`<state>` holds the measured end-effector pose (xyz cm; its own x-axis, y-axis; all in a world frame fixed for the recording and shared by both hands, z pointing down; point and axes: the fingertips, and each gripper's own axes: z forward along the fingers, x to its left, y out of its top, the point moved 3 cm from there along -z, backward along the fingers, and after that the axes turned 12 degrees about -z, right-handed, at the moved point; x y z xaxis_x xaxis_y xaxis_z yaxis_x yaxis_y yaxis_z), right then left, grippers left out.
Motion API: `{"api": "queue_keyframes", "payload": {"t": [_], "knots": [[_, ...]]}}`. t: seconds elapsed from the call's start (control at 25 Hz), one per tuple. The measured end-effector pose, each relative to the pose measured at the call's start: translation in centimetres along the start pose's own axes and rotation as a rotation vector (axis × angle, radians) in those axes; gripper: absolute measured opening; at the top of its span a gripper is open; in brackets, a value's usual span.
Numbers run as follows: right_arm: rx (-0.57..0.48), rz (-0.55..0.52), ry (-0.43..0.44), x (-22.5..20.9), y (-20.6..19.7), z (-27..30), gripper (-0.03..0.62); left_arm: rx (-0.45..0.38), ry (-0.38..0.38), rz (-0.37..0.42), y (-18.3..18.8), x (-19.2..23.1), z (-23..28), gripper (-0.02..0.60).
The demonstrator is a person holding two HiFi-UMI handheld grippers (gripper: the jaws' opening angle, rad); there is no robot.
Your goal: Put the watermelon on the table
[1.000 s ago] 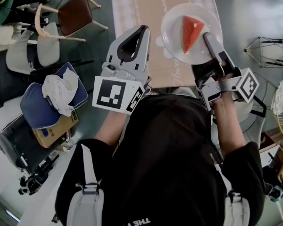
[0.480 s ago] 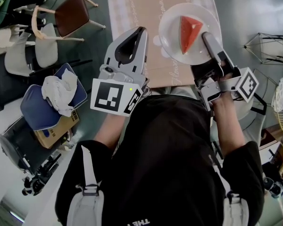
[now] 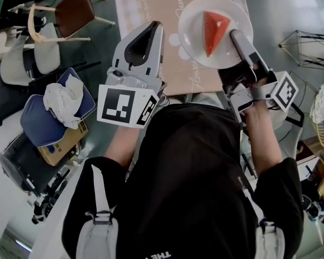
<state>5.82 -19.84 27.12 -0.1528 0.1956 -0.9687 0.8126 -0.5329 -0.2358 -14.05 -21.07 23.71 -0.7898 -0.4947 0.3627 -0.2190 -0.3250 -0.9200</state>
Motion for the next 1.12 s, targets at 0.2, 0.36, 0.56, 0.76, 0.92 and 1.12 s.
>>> {"api": "queue_keyframes", "payload": {"t": [0.2, 0.36, 0.56, 0.76, 0.92, 1.12], "knots": [[0.013, 0.005, 0.014, -0.6, 0.2, 0.2, 0.031, 0.010, 0.002, 0.000, -0.5, 0.1, 0.6, 0.014], [0.019, 0.009, 0.011, -1.6, 0.0, 0.1, 0.031, 0.025, 0.004, -0.002, -1.2, 0.2, 0.8, 0.014], [0.027, 0.017, 0.011, -2.5, -0.3, -0.1, 0.031, 0.041, 0.010, -0.005, -2.2, 0.5, 0.8, 0.014], [0.033, 0.005, -0.002, -3.5, -0.4, -0.5, 0.031, 0.057, 0.013, -0.013, -3.6, 1.1, 1.2, 0.014], [0.032, 0.021, -0.003, -4.4, -0.6, -0.6, 0.031, 0.069, 0.016, -0.013, -4.5, 1.4, 1.6, 0.014], [0.045, 0.024, -0.008, -5.6, -0.7, -0.8, 0.031, 0.082, 0.024, -0.010, -5.5, 1.9, 2.1, 0.014]]}}
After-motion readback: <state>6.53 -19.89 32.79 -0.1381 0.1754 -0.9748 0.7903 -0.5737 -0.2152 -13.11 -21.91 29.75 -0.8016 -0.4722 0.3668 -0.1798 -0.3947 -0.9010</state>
